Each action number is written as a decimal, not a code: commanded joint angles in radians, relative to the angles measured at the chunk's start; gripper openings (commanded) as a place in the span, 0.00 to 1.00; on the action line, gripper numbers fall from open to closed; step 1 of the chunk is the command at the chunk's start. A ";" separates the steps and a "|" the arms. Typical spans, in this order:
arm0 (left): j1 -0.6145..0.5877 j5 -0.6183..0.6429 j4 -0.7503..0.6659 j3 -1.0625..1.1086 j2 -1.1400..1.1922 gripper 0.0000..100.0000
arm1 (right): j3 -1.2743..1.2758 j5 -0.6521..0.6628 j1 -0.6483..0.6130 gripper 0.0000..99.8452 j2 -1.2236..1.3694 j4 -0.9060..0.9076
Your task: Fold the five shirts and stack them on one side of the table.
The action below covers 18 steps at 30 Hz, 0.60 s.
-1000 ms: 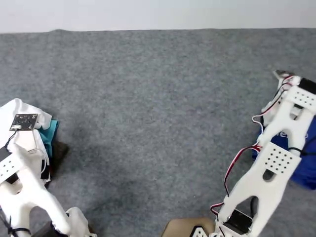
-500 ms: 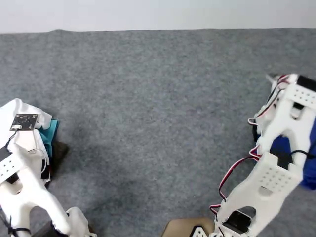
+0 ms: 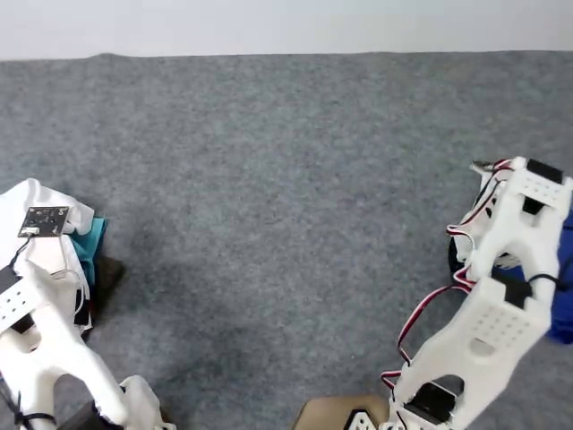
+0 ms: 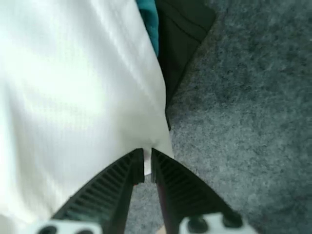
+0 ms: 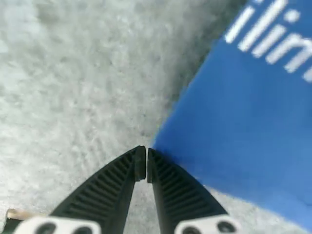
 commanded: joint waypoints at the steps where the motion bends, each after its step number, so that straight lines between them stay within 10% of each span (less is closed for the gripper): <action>1: 0.003 -0.008 0.008 -0.022 -0.009 0.04 | -0.054 -0.005 0.001 0.01 -0.159 0.030; 18: 0.005 0.017 0.187 -0.252 -0.011 0.04 | 0.235 -0.035 -0.076 0.01 -0.613 0.119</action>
